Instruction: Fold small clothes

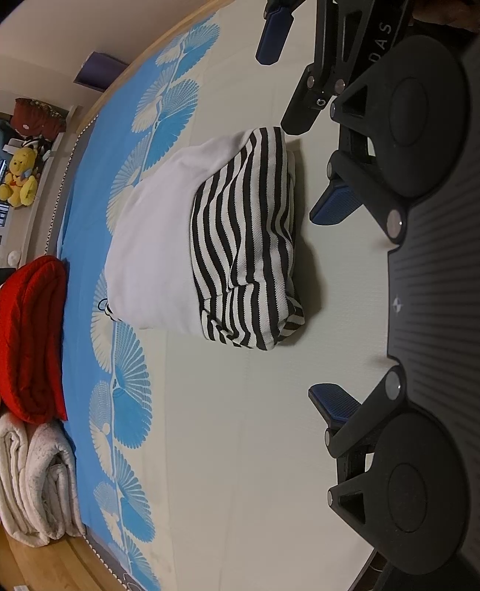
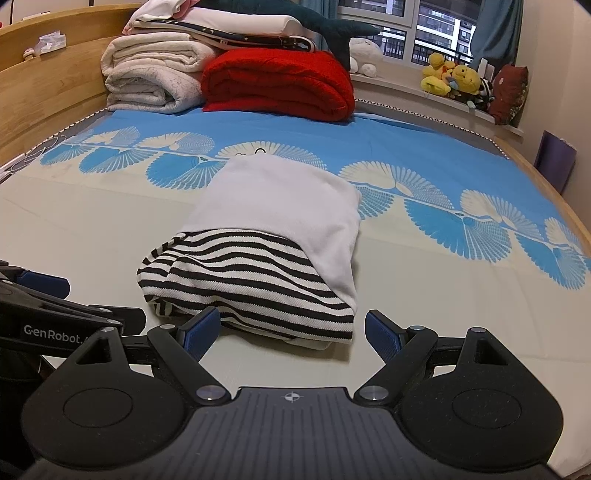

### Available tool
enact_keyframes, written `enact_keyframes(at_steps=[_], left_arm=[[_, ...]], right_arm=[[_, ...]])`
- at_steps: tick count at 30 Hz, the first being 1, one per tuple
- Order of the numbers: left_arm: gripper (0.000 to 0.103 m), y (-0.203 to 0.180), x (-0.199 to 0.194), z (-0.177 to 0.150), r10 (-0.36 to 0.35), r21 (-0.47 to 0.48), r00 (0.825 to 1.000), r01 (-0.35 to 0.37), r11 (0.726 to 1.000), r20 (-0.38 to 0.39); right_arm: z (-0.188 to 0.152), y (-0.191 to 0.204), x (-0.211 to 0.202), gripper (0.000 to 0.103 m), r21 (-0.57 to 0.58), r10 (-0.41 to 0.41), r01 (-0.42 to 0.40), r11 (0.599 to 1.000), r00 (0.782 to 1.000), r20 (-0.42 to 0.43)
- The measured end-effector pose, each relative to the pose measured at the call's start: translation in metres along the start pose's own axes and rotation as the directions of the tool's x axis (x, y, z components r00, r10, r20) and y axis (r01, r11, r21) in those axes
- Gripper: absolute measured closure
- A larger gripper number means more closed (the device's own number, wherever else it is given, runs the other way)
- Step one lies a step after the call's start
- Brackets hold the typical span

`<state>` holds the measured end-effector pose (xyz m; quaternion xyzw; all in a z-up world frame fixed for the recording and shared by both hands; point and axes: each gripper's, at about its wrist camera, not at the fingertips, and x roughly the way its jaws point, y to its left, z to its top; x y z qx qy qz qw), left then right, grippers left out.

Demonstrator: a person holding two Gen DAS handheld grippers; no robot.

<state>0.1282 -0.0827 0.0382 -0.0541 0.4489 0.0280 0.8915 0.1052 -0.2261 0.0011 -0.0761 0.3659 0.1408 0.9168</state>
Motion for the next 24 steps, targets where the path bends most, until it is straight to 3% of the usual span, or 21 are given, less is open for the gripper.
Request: enact_keyframes(at_steps=[24], left_arm=[[0.008, 0.0001, 0.0010, 0.0000, 0.001, 0.004, 1.000, -0.001, 1.000, 0.002]], right_arm=[[-0.0018, -0.0008, 0.0014, 0.017, 0.002, 0.003, -0.003, 1.000, 1.000, -0.004]])
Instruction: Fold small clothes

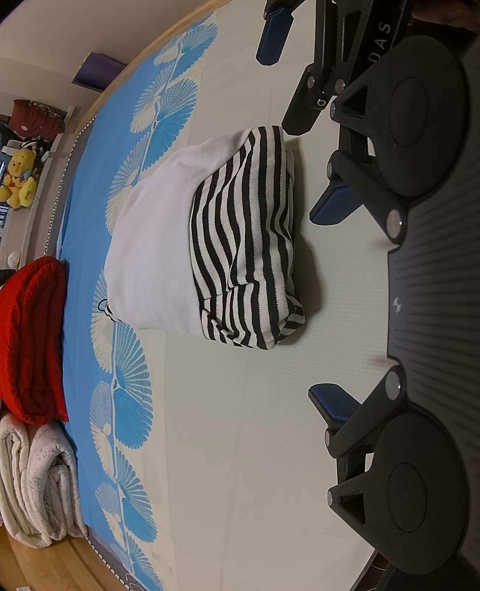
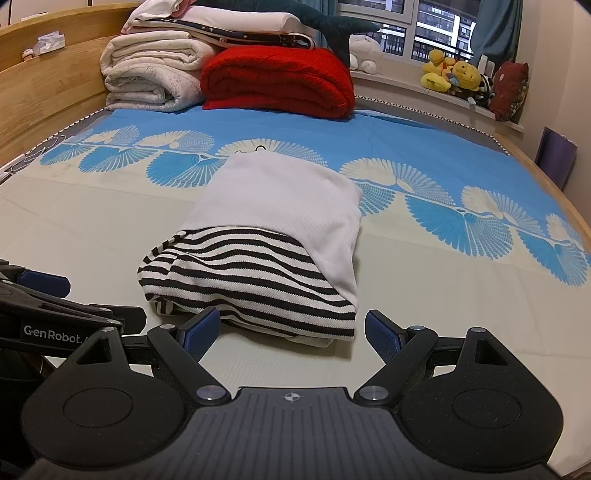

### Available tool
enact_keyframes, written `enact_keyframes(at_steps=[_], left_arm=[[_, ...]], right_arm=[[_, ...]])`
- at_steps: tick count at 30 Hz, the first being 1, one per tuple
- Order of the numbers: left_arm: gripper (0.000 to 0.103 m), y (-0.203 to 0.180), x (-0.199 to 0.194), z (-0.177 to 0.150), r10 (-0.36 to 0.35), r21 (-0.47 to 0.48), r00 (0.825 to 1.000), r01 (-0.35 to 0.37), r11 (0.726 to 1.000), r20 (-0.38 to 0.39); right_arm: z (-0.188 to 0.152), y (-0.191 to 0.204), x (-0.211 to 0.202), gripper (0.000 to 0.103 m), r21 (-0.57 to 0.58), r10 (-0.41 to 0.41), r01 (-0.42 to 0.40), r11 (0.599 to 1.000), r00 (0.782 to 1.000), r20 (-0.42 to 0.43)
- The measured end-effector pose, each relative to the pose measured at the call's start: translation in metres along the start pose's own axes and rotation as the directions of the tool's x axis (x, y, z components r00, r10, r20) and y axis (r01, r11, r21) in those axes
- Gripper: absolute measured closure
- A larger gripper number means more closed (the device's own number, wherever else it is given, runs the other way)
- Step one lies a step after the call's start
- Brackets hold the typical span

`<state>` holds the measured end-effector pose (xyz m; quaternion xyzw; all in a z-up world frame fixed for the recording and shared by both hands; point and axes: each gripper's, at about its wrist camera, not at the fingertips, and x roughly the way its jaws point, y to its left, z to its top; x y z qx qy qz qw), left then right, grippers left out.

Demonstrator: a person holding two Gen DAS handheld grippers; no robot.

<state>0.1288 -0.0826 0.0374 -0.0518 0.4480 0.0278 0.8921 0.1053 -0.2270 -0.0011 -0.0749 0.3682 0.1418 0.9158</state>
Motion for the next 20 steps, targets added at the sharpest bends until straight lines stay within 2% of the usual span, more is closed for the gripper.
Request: enact_keyframes(at_steps=[20], left_arm=[[0.008, 0.0004, 0.0001, -0.0002, 0.000, 0.004, 1.000, 0.000, 1.000, -0.001]], right_arm=[[-0.0030, 0.0017, 0.0012, 0.017, 0.002, -0.001, 0.001, 1.000, 1.000, -0.005]])
